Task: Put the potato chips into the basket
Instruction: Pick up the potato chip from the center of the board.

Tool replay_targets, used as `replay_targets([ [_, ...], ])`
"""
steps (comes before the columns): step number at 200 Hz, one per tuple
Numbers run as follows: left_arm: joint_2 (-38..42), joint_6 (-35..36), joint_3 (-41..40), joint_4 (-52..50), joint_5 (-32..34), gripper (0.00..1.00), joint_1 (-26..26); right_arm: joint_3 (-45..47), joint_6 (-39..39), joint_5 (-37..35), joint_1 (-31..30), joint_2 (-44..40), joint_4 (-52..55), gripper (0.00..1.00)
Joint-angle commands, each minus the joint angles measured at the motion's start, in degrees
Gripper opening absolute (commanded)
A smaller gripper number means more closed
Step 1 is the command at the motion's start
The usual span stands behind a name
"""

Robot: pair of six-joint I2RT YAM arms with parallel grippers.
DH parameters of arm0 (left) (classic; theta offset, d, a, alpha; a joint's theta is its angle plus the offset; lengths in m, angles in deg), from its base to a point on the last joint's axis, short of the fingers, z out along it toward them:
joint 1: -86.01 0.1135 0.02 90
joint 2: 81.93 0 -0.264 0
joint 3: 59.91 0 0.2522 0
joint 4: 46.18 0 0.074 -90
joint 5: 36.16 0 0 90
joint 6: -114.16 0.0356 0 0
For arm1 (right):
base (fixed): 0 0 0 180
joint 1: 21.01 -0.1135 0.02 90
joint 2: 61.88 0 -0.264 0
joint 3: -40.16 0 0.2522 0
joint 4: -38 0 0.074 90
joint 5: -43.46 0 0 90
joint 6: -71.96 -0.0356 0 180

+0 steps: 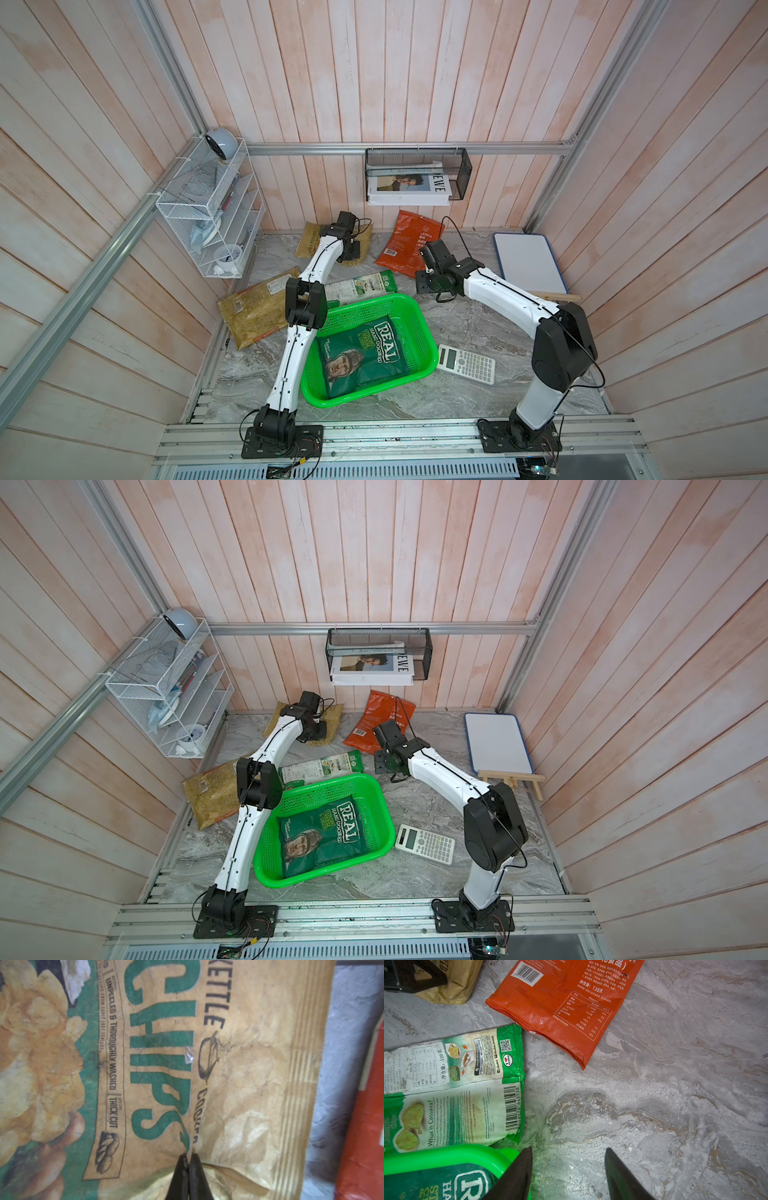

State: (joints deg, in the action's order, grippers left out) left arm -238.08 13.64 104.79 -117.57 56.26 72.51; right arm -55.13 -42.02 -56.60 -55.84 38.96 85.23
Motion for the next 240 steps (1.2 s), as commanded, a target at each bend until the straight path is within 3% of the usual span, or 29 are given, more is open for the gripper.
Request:
replay_targets([
  [1,4.08,-0.32,-3.13,-0.81,2.26,0.0,0.66,-1.44,-0.36,1.24,-0.18,0.08,1.67,0.59],
  [54,12.16,-3.94,-5.94,3.63,4.12,0.0,0.49,-0.32,-0.14,-0.3,-0.18,-3.18,2.14,0.58],
  [105,22.15,-7.05,-13.55,5.48,6.15,0.0,-0.46,3.77,0.23,-1.8,-0.16,-9.37,-0.98,0.57],
  [180,43.81,-15.22,-34.5,9.04,10.85,0.0,-3.67,10.66,-2.72,-1.12,-0.22,-19.29,-5.54,0.57],
  [240,64.89,-27.3,-53.23,8.6,22.06,0.0,-14.25,20.93,-5.69,-1.44,0.59,-27.84,-11.9,0.55],
])
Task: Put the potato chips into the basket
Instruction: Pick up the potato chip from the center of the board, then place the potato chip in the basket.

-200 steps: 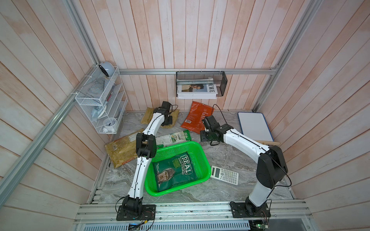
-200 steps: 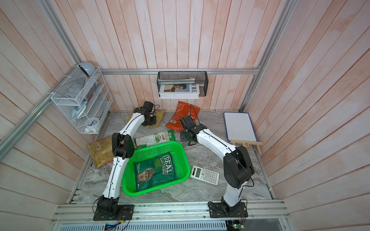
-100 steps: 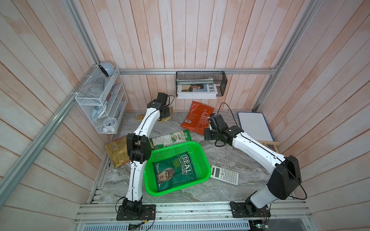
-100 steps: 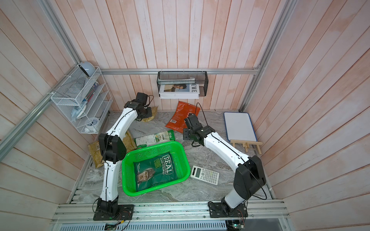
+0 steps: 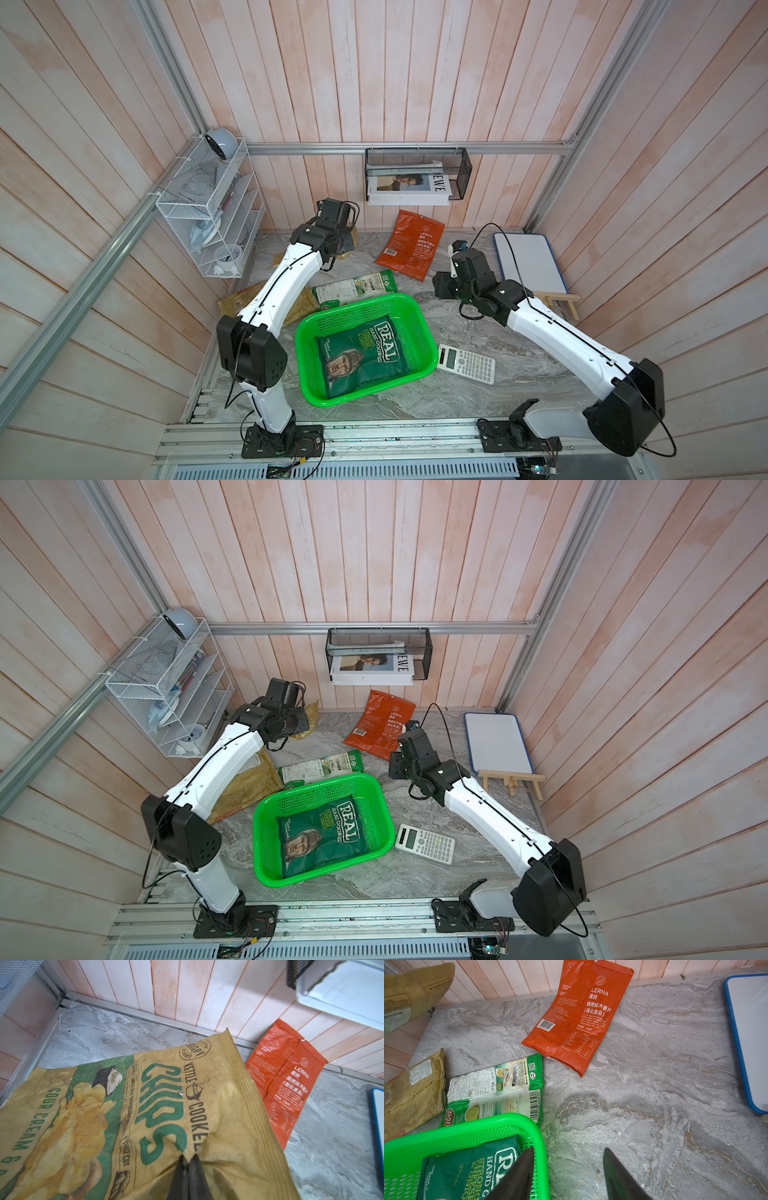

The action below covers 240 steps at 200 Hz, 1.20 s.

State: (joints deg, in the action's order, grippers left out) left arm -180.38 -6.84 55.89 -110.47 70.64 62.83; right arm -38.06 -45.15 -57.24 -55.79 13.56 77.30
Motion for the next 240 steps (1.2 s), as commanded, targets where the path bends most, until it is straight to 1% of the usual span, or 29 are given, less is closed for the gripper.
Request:
replay_targets([
  [1,7.51,-7.02,-4.58,1.45,7.97,0.0,-4.8,3.97,-2.71,-0.72,0.61,-2.55,-4.07,0.55],
  [27,14.46,-14.82,-10.59,-3.77,12.96,0.0,-12.33,5.53,-5.58,3.6,3.05,-3.78,-4.49,0.54],
  [38,16.21,-18.94,-11.85,-7.03,15.29,0.0,-16.81,6.05,-6.17,4.0,3.4,-4.6,-4.42,0.54],
  [68,18.17,-31.27,-14.15,-14.26,20.08,0.0,-28.69,9.29,-7.54,4.02,3.56,-7.51,-5.99,0.54],
  [79,18.45,-35.87,-15.44,-15.17,21.43,0.0,-32.55,10.46,-8.1,3.92,3.51,-8.47,-6.27,0.54],
  [82,18.54,-36.89,-15.92,-14.99,21.64,0.0,-32.85,10.75,-8.27,3.91,3.56,-8.65,-6.37,0.54],
  [84,18.58,-37.5,-16.26,-14.86,21.75,0.0,-34.47,10.96,-8.34,3.93,3.6,-8.75,-6.44,0.54],
  [87,18.6,-38.39,-16.71,-14.65,21.85,0.0,-35.57,11.33,-8.51,3.91,3.53,-8.95,-6.52,0.54],
  [114,17.61,-46.33,-18.32,-16.12,21.79,0.0,-40.59,12.87,-9.79,4.75,3.66,-9.59,-6.5,0.53],
  [130,17.51,-49.29,-19.65,-15.65,22.05,0.0,-43.23,13.11,-9.89,5.21,3.61,-9.93,-5.78,0.53],
  [156,17.18,-49.23,-23.11,-11.14,20.71,0.0,-44.06,14.39,-10.36,4.57,3.64,-11.0,-6.03,0.54],
  [193,17.16,-44.12,-24.52,-6.74,23.37,0.0,-44.06,14.6,-11.55,5.46,3.59,-11.32,-5.94,0.53],
  [240,16.78,-36.85,-29.46,3.51,20.83,0.0,-43.97,14.11,-12.42,6.47,3.61,-10.41,-5.23,0.53],
])
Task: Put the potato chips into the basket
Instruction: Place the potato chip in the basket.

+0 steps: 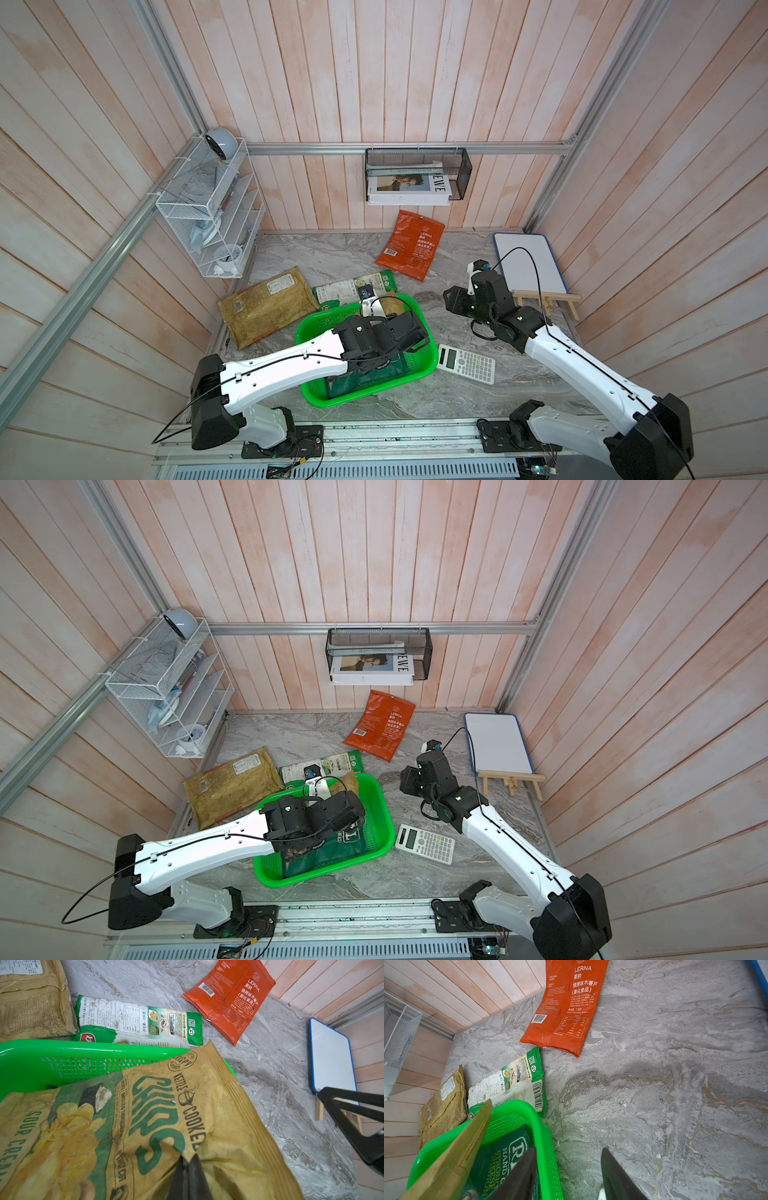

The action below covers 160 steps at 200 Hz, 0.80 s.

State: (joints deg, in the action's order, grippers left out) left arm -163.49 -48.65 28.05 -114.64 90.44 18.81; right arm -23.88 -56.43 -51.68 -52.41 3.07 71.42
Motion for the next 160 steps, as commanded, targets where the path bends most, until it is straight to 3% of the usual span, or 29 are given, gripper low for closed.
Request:
replay_targets([
  [1,-0.15,5.05,-1.69,7.77,1.02,0.0,0.05,-0.08,-1.15,0.92,0.25,0.13,0.65,0.53],
  [19,0.11,9.33,-4.53,12.4,-0.56,0.01,0.27,-0.2,-1.4,1.05,0.25,0.82,0.34,0.53],
  [23,0.29,10.91,-5.35,13.83,-1.77,0.07,0.62,-0.21,-1.4,1.08,0.21,1.1,0.18,0.53],
  [35,0.85,15.62,-7.61,17.4,-6.81,0.45,2.21,-0.3,-1.46,1.58,0.21,2.11,-0.25,0.53],
  [40,1.0,16.38,-8.27,17.83,-7.96,0.55,2.64,-0.48,-1.51,1.89,0.26,2.55,-0.33,0.53],
  [56,2.38,16.76,-9.47,16.7,-8.65,0.7,3.21,-1.47,-2.16,3.27,0.23,4.13,0.55,0.53],
  [90,9.06,20.03,-12.99,19.84,-9.94,0.72,3.21,-4.64,-1.5,5.15,-1.65,7.25,3.87,0.53],
  [119,14.52,17.83,-16.15,17.95,-4.59,0.71,4.11,-9.13,2.91,4.63,-8.19,10.91,7.58,0.53],
  [150,19.44,15.16,-18.86,10.65,-4.17,0.7,10.11,-13.28,6.31,4.44,-17.36,16.56,9.56,0.54],
  [160,20.25,15.52,-19.33,8.29,-5.33,0.7,14.63,-14.63,7.28,4.57,-19.71,18.68,9.97,0.54],
])
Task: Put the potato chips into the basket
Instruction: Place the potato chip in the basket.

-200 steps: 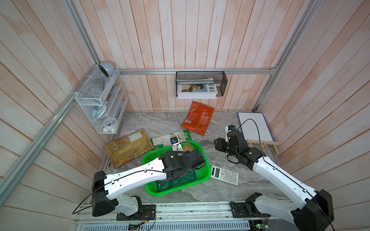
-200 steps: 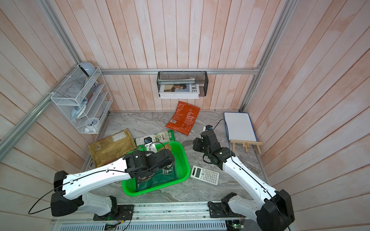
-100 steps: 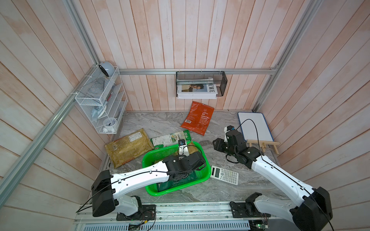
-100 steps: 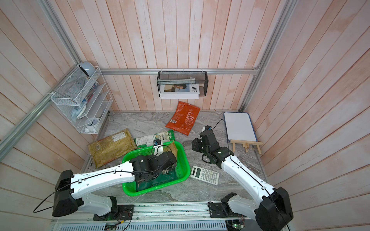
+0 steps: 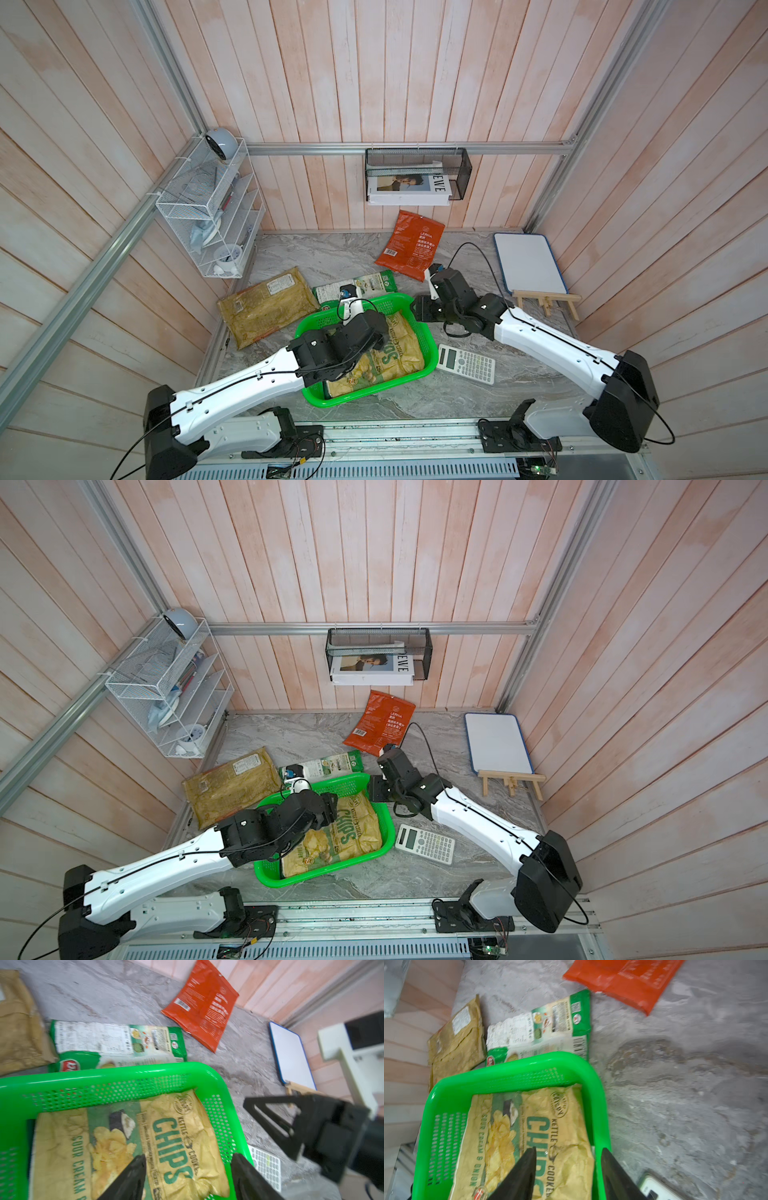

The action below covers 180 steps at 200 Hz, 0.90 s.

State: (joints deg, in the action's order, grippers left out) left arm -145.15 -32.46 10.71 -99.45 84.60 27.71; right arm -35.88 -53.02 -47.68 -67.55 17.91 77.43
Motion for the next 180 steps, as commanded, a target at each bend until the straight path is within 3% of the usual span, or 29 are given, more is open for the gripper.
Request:
replay_targets([
  [1,1.98,-0.59,-2.01,-7.03,0.34,0.7,6.05,-2.83,3.96,0.59,-4.8,4.04,4.0,0.54],
  [44,2.37,3.21,-1.31,-15.35,-2.5,0.7,16.18,-10.38,9.23,1.85,-10.04,14.43,9.22,0.58],
  [105,2.33,10.21,-3.72,-12.63,-11.92,0.7,33.4,-23.22,15.69,4.29,-10.04,31.18,27.62,0.61],
  [180,-3.39,15.78,-2.9,-6.46,-18.52,0.7,47.75,-25.78,15.48,-0.46,-9.12,25.85,27.17,0.62],
])
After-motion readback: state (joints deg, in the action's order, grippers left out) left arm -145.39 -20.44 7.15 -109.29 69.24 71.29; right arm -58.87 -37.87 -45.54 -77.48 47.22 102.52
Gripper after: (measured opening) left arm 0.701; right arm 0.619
